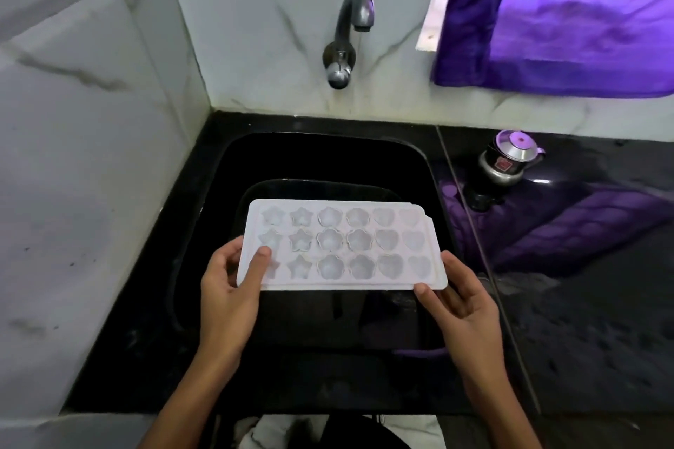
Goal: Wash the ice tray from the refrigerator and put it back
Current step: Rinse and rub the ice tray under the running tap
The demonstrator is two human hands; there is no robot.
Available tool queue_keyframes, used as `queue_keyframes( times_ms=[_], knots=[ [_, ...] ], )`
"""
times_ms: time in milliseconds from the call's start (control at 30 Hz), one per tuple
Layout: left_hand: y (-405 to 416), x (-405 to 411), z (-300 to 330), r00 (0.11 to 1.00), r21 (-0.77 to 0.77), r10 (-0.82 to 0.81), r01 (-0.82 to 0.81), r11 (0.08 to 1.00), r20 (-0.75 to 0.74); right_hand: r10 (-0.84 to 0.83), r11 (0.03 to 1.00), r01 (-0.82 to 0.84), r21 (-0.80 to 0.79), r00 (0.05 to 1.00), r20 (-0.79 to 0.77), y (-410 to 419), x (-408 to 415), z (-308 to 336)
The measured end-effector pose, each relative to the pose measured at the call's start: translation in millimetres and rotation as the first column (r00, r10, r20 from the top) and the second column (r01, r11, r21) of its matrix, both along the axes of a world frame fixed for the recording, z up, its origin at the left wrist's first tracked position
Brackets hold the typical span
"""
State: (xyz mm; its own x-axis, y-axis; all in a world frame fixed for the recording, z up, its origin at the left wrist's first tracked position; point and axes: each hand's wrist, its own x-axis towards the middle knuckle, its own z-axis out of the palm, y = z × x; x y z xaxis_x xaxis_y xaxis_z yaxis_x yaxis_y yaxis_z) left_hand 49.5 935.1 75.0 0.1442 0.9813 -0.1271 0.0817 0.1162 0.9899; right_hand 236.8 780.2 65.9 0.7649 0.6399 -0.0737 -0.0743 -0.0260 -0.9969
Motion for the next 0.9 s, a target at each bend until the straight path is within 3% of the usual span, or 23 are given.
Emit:
queue_keyframes(
  times_ms=[367, 900],
  knots=[
    [31, 37, -11, 0.987, -0.226, -0.054, 0.088, 0.970, 0.151, -0.075, 0.996, 0.074, -0.055, 0.997, -0.015, 15, 17, -1],
    [101, 72, -20, 0.996, -0.152, 0.074, -0.064, 0.986, 0.056, 0.064, 0.985, -0.068, -0.160, 0.998, -0.027, 92, 60, 3]
  ],
)
